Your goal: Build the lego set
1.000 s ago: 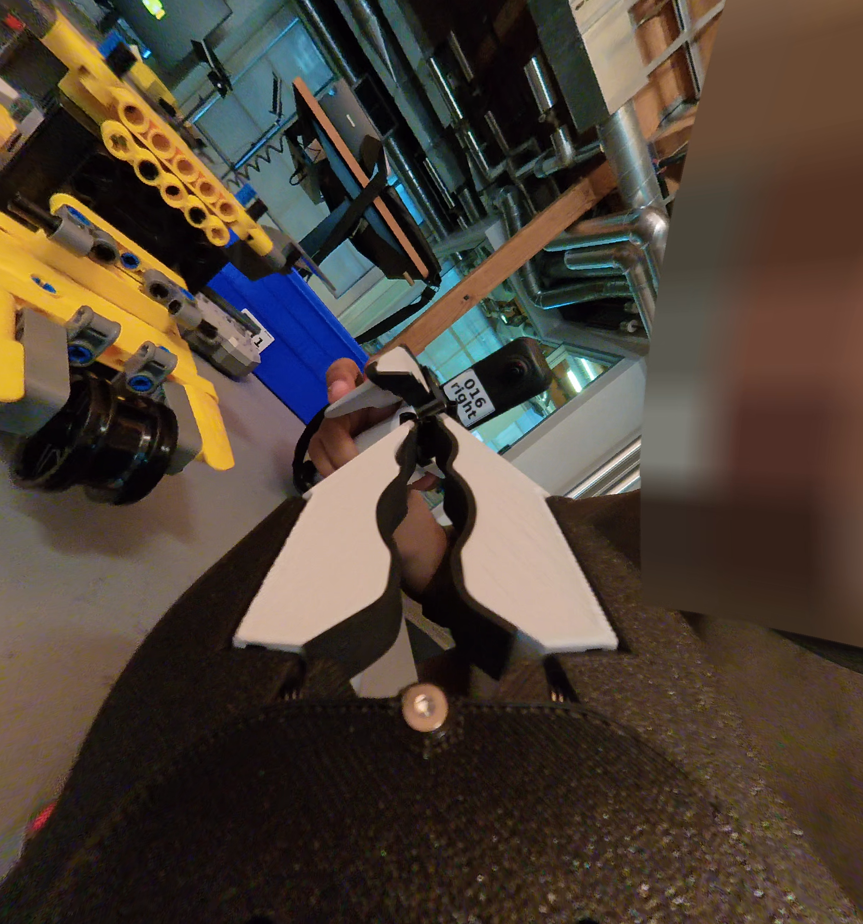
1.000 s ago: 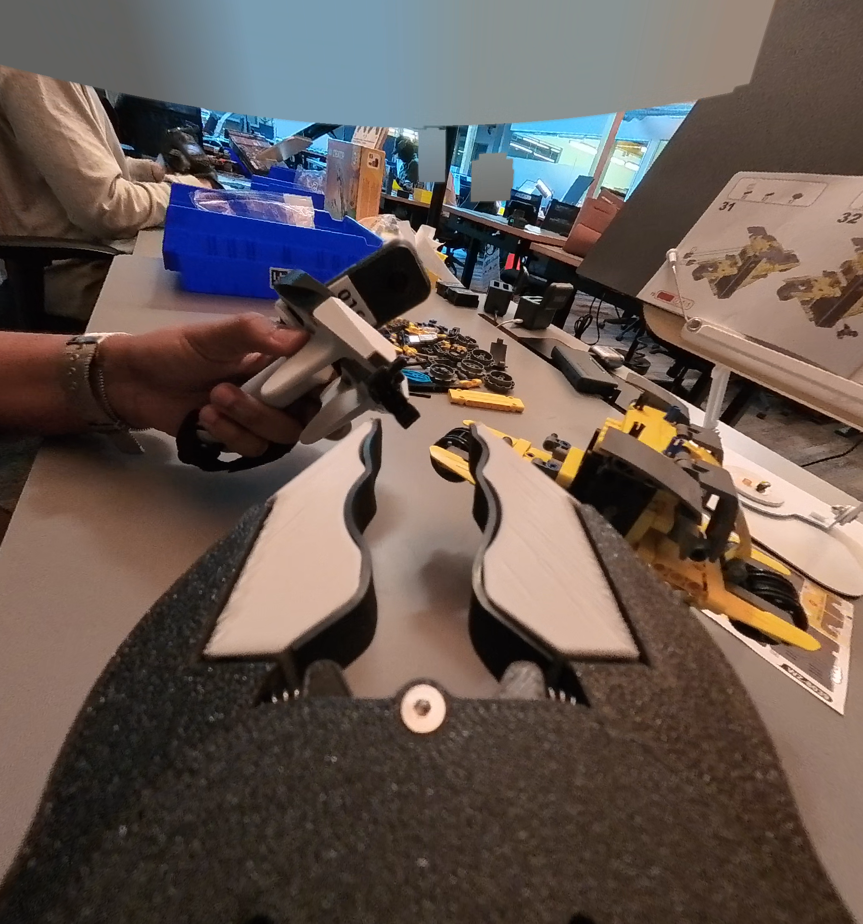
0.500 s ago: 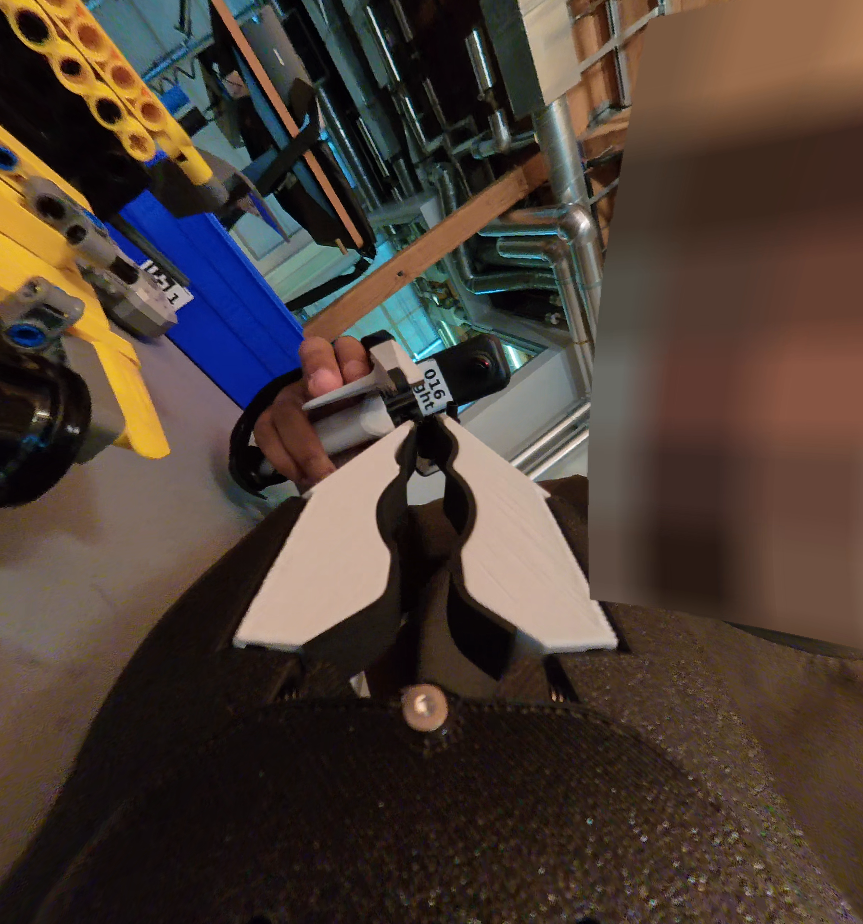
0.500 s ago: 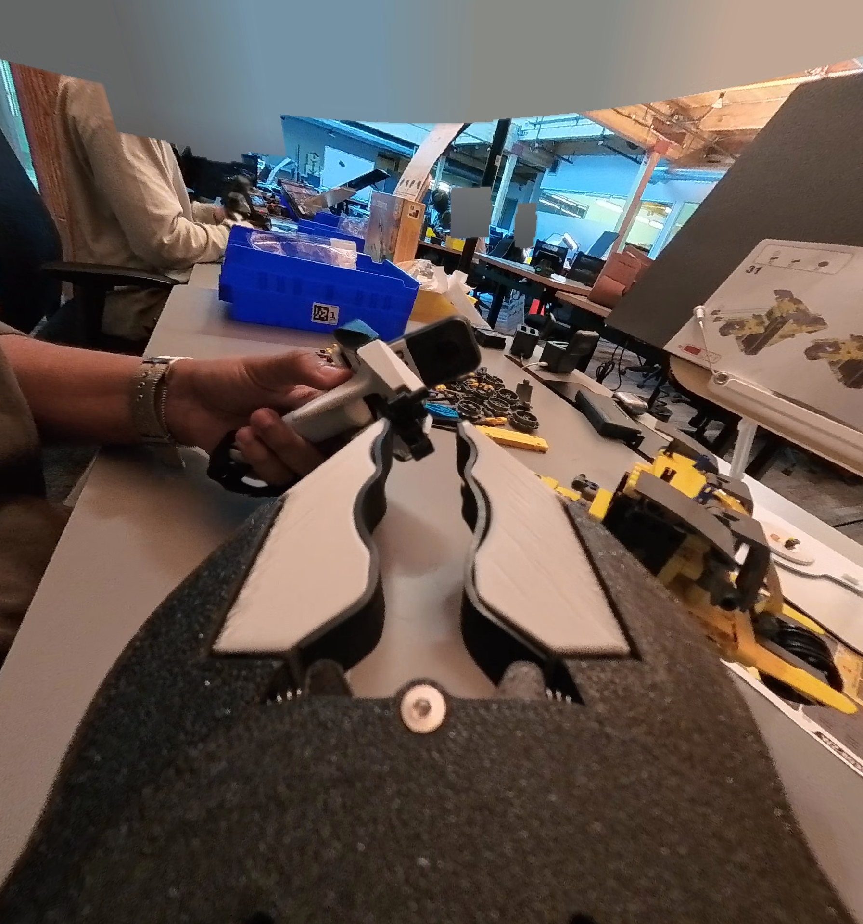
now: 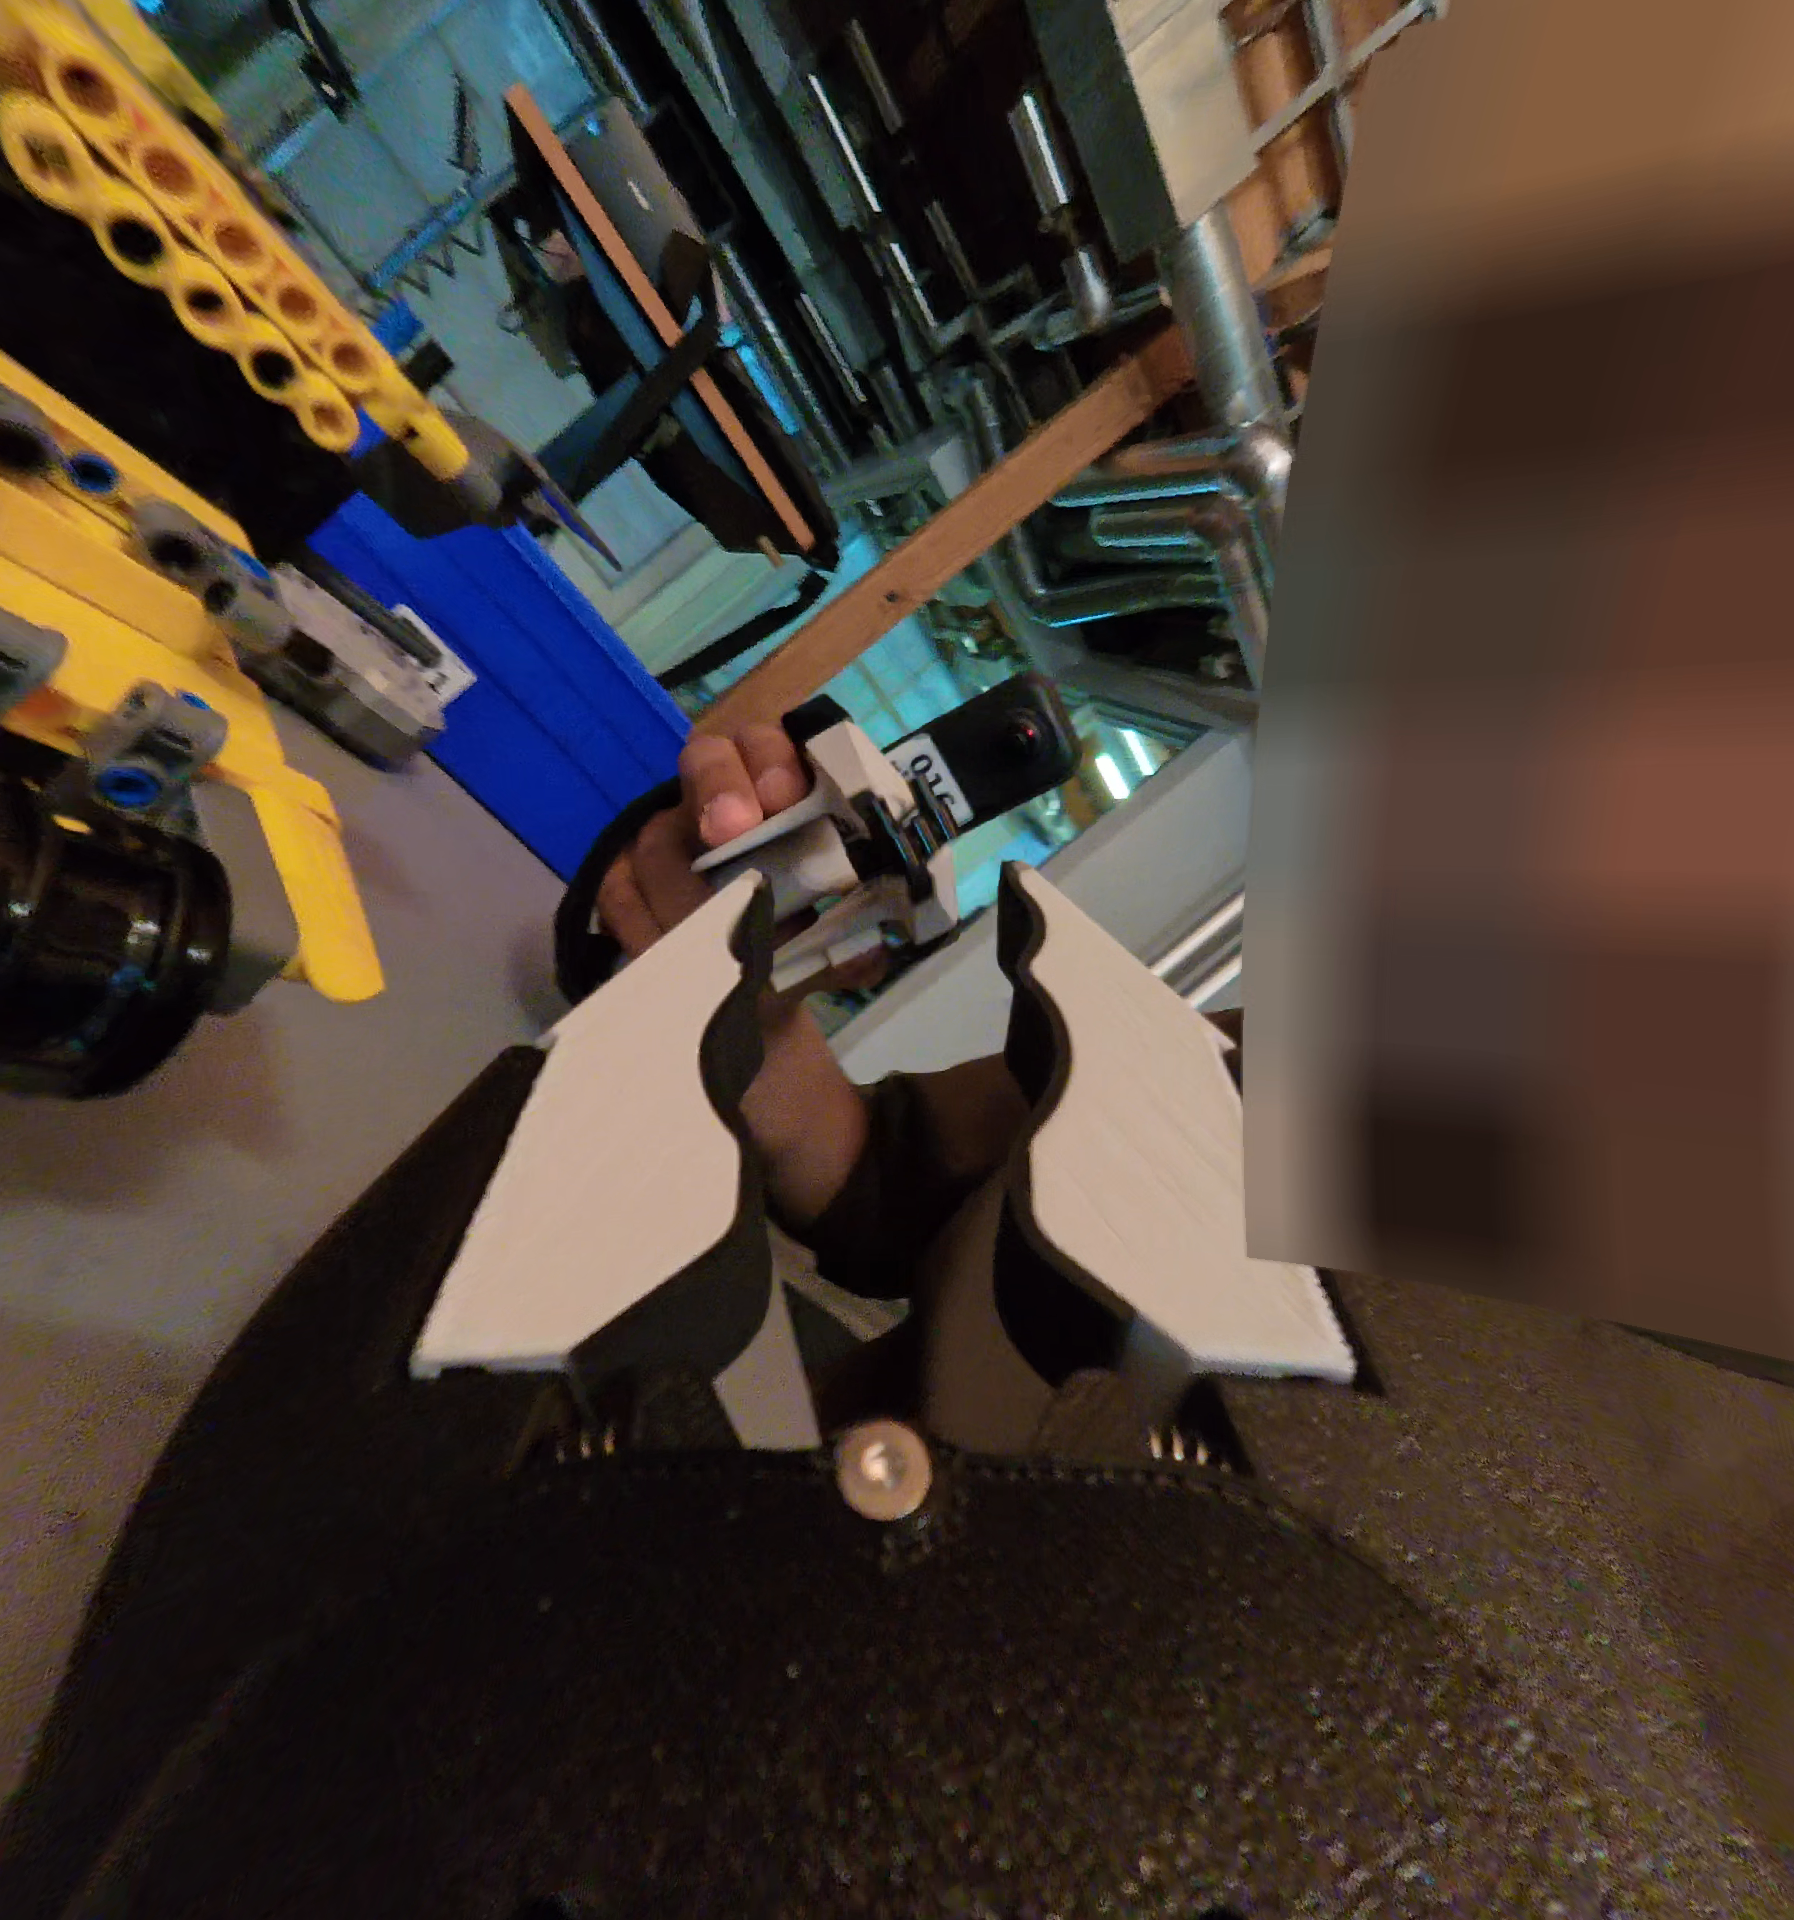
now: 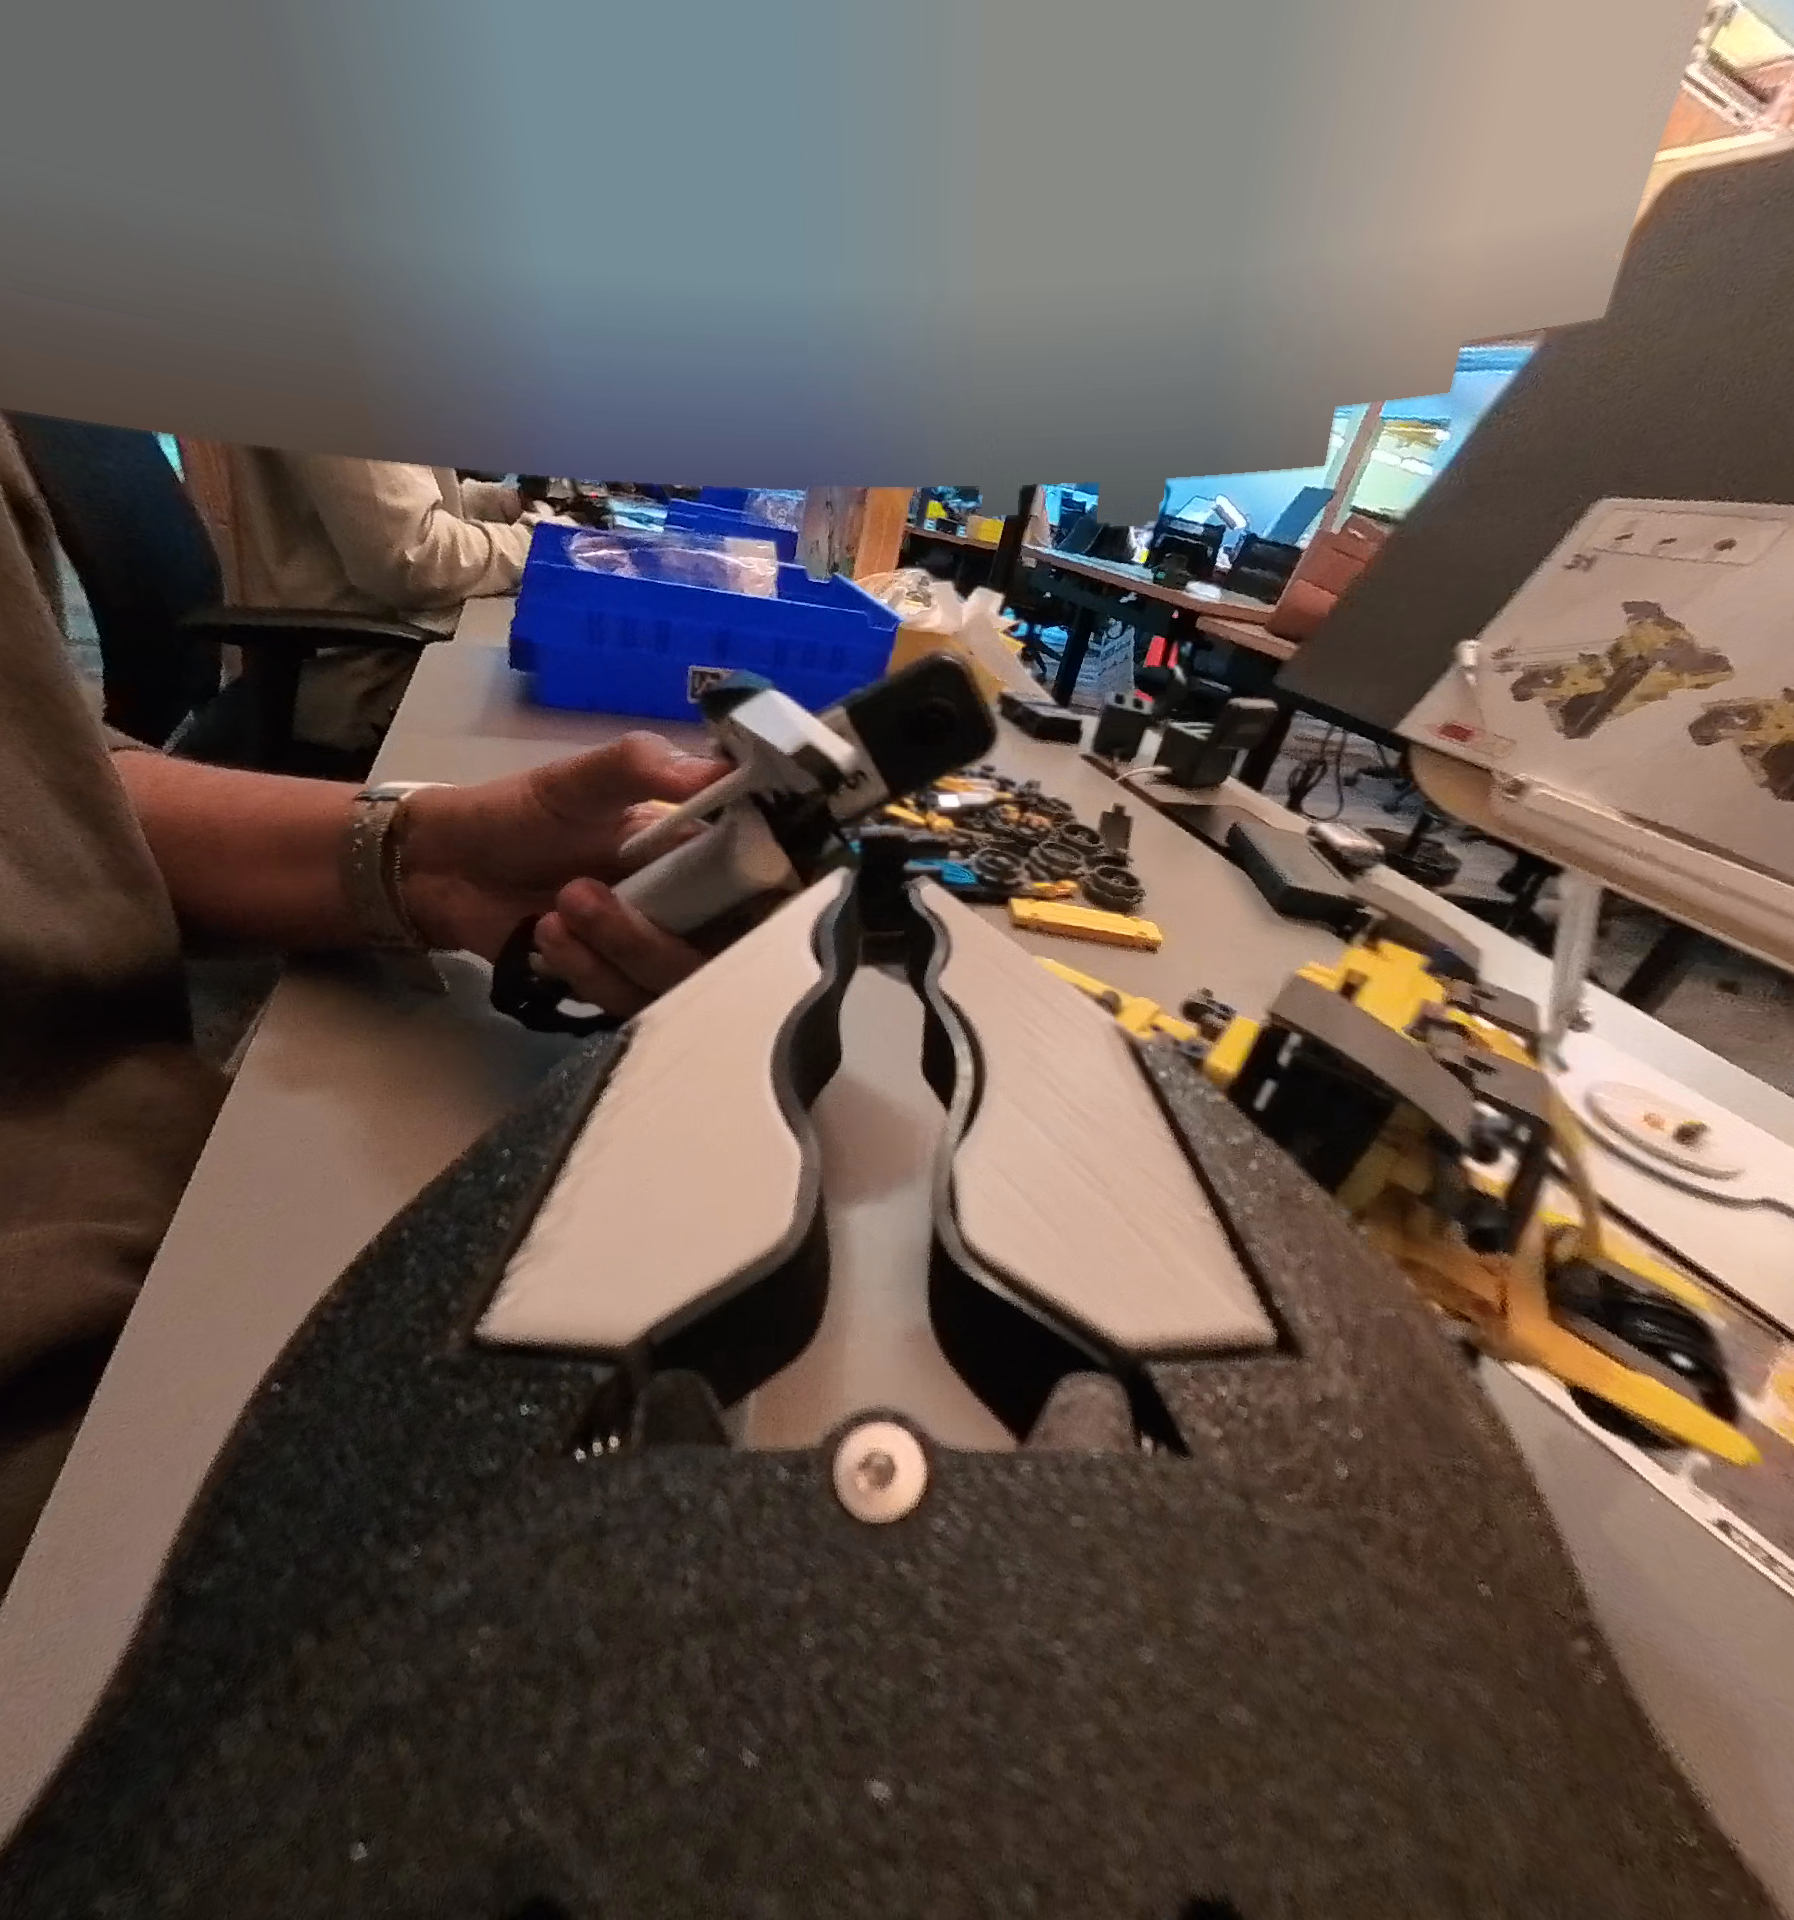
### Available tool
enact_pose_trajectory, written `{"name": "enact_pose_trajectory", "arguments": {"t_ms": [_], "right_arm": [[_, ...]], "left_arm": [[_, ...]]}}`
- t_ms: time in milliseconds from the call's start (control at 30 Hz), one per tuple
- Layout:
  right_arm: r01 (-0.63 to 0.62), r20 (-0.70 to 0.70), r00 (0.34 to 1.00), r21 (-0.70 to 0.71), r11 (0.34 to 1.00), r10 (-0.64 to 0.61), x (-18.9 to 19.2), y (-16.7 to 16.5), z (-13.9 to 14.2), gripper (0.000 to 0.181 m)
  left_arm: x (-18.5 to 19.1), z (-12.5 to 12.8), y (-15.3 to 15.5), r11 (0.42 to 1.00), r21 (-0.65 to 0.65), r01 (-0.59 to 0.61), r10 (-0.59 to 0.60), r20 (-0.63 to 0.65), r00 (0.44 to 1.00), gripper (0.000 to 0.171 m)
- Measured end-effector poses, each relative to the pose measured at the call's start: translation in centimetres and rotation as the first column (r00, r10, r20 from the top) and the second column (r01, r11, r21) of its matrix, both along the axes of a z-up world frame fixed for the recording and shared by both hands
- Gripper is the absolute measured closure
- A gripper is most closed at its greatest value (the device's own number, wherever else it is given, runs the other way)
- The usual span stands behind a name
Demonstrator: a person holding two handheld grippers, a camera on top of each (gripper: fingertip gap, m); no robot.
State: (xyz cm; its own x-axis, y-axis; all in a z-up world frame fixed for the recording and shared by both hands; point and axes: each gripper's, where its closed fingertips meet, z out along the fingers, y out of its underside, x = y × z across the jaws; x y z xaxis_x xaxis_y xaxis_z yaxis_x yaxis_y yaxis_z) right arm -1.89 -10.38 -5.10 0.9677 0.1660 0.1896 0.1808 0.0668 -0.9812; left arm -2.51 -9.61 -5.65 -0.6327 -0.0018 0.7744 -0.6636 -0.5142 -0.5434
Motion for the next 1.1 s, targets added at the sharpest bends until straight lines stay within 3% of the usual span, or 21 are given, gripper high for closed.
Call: {"name": "enact_pose_trajectory", "arguments": {"t_ms": [33,167,267,367,467,533,567,667,833,933,1000,1100], "right_arm": [[0.013,-0.013,1.0,-0.007,1.0,-0.013,0.7,-0.3,0.0,0.174],[0.082,-0.024,0.996,-0.169,0.982,-0.088,4.3,-1.0,-2.5,0.174],[0.029,-0.077,0.995,-0.401,0.915,-0.065,5.3,-1.3,-6.1,0.174],[0.006,0.001,1.0,-0.596,0.803,-0.006,5.5,-1.4,-9.3,0.174],[0.03,0.09,0.995,-0.686,0.727,0.043,6.7,-0.9,-11.3,0.174],[-0.02,0.037,0.997,-0.71,0.704,0.065,6.9,-0.5,-11.9,0.174],[-0.055,-0.011,0.998,-0.721,0.691,0.068,6.8,-0.5,-12.2,0.174],[-0.126,-0.121,0.991,-0.738,0.663,0.053,6.5,-1.3,-13.0,0.174],[-0.124,-0.155,0.988,-0.737,0.664,0.013,7.0,-2.3,-13.7,0.174],[-0.112,-0.151,0.989,-0.744,0.659,-0.002,7.3,-2.2,-13.8,0.174],[-0.092,-0.135,0.991,-0.742,0.664,-0.014,7.6,-2.2,-13.9,0.174],[-0.053,-0.118,0.992,-0.739,0.671,-0.053,8.2,-1.9,-13.9,0.173]], "left_arm": [[0.2,-0.1,0.2,0.999,0.038,-0.034,0.033,0.015,0.999,0.132],[1.2,0.4,1.7,0.941,0.249,-0.23,0.199,0.144,0.969,0.121],[2.6,0.4,2.6,0.823,0.456,-0.339,0.261,0.227,0.938,0.116],[5.2,-1.2,3.5,0.645,0.67,-0.369,0.275,0.247,0.929,0.106],[8.0,-3.7,4.9,0.375,0.849,-0.373,0.269,0.286,0.92,0.089],[9.6,-5.1,5.8,0.207,0.909,-0.362,0.274,0.301,0.913,0.067],[10.1,-5.6,5.6,0.173,0.922,-0.348,0.265,0.297,0.917,0.065],[10.9,-5.8,4.6,0.185,0.932,-0.313,0.238,0.266,0.934,0.064],[12.6,-6.7,4.4,0.194,0.947,-0.254,0.21,0.213,0.954,0.066],[13.1,-7.9,3.8,0.227,0.956,-0.186,0.17,0.149,0.974,0.065],[13.2,-7.9,3.2,0.258,0.951,-0.171,0.139,0.139,0.981,0.075],[13.0,-8.5,2.9,0.23,0.96,-0.159,0.082,0.143,0.986,0.08]]}}
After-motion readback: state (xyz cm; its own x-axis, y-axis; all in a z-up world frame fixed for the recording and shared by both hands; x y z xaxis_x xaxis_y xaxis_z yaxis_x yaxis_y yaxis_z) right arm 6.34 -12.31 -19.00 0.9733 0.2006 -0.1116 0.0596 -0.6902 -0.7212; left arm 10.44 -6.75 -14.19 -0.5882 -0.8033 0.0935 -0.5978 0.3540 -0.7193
